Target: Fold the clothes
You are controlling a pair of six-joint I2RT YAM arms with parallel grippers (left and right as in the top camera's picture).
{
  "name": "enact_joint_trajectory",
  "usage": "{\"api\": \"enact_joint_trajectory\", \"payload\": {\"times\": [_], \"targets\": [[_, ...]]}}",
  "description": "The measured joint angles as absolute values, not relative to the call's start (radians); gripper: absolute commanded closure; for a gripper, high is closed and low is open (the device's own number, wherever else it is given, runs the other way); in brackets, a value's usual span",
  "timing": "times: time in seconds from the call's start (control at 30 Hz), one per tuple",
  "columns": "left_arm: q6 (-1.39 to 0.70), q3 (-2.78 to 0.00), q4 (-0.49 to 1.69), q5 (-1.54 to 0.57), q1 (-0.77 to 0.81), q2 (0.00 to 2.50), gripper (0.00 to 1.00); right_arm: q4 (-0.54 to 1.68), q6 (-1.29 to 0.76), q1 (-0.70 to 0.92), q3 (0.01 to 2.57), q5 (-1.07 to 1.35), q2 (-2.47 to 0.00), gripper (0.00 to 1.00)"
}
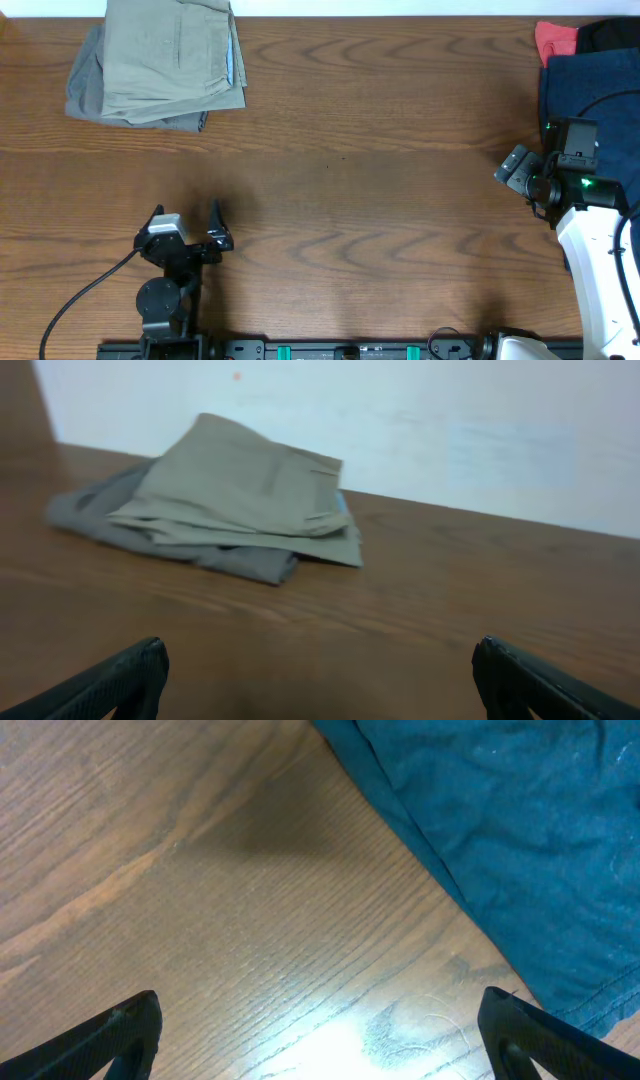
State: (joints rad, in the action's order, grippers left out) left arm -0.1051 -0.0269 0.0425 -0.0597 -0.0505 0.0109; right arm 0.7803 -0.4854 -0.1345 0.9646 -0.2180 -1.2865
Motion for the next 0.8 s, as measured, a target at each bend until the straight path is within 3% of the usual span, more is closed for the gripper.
{"api": "enact_joint_trajectory", "payload": {"times": [0.8], "targets": [[-0.11,-0.027,0.043,-0.044,-0.051,0.011,0.02,0.78,-0.485,-0.134,0.965,-0.218,-1.287,0.01]]}}
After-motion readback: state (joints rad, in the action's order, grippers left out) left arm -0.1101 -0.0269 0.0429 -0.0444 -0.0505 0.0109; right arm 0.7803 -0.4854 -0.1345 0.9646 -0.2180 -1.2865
